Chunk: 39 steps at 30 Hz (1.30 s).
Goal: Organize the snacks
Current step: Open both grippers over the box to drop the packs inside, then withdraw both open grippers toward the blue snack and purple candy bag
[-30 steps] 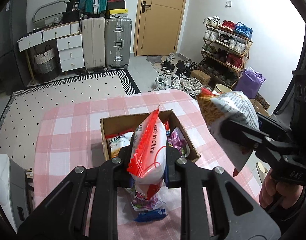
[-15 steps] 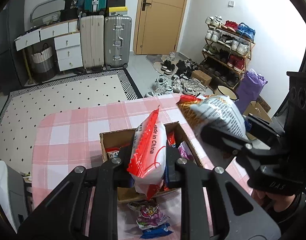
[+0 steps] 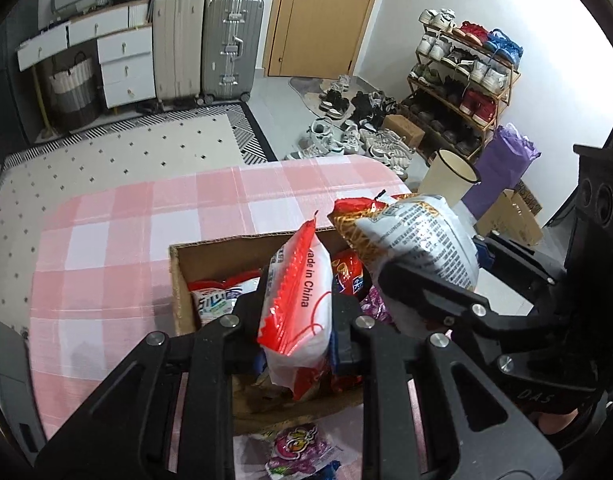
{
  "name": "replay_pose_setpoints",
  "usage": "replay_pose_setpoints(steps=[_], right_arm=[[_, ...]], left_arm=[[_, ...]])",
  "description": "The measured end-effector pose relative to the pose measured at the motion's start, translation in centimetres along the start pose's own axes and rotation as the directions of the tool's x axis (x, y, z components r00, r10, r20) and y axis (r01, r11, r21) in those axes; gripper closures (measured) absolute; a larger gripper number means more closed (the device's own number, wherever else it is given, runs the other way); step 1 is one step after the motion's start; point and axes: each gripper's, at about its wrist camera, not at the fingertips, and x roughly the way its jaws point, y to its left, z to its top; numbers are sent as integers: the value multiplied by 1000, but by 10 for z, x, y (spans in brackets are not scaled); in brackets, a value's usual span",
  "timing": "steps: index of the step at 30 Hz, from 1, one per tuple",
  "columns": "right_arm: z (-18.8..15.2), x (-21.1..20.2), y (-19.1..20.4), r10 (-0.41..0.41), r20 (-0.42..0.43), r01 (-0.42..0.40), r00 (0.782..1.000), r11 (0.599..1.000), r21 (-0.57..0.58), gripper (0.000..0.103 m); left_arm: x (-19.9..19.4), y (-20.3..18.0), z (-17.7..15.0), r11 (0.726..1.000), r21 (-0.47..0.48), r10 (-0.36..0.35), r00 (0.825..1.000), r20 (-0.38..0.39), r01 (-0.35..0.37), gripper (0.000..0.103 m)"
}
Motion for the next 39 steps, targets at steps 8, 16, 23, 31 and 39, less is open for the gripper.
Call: replay_pose_setpoints(steps=[8, 16, 23, 31, 39], right_arm=[[2, 10, -16, 4, 6, -4, 1000, 999, 32, 33], [5, -29, -10, -16, 85, 15, 996, 1000, 16, 31], [-2, -72, 10, -18, 145, 18, 989, 1000, 1, 24], [-17, -104, 39, 10, 156, -6, 988, 1000, -29, 9], [-39, -126, 57, 22, 181, -18, 983, 999, -27, 2]], left_arm=[[18, 12, 0, 998, -35, 43, 998, -37, -44, 41], [-5, 14, -14, 996, -40, 73, 997, -12, -74, 36], [-40, 3, -35, 996, -34, 81, 996, 21, -81, 31], [-74, -6, -65, 995, -40, 94, 993, 64, -91, 24], [-113, -28, -104, 985, 37, 162, 971, 175, -170, 21]])
